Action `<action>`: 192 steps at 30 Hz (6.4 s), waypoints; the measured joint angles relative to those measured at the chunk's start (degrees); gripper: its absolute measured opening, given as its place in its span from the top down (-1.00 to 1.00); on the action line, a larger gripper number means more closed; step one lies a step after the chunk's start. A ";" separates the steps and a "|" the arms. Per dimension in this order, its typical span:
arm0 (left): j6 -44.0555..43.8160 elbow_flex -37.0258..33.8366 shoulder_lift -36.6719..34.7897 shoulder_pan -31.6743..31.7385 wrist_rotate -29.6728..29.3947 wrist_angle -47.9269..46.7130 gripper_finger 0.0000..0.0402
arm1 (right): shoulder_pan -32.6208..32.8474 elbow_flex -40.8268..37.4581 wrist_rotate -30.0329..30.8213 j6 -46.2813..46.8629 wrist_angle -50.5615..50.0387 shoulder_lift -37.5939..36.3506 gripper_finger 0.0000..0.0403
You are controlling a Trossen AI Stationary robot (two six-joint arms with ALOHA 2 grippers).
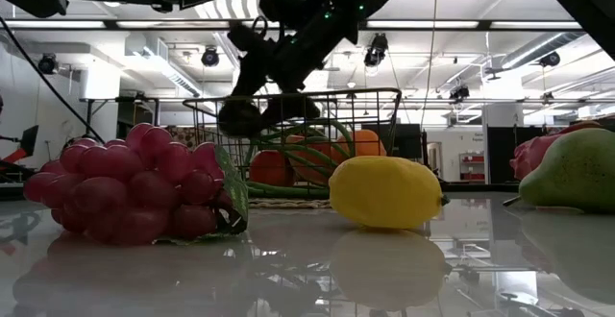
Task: Build produce basket
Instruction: Put the mangosteen into the wire basket, then put the lemon into the wire basket, then put the pear into the wire basket
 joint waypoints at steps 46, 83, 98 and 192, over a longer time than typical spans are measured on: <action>-0.40 0.59 3.36 -0.04 5.25 0.34 -0.53 | 12.64 -0.13 0.52 -20.86 -29.74 -17.15 -0.61; 0.07 0.82 3.79 -4.13 5.25 3.51 -0.53 | 37.73 -34.66 18.73 8.51 7.39 -17.22 -0.61; 0.15 0.65 3.79 -4.09 5.25 3.53 -0.53 | 37.79 -43.83 21.75 9.51 21.20 -17.22 -0.61; 1.16 -0.11 3.68 -4.11 4.38 3.40 -0.53 | -1.99 -14.22 -7.03 -36.29 -3.40 -12.98 -0.07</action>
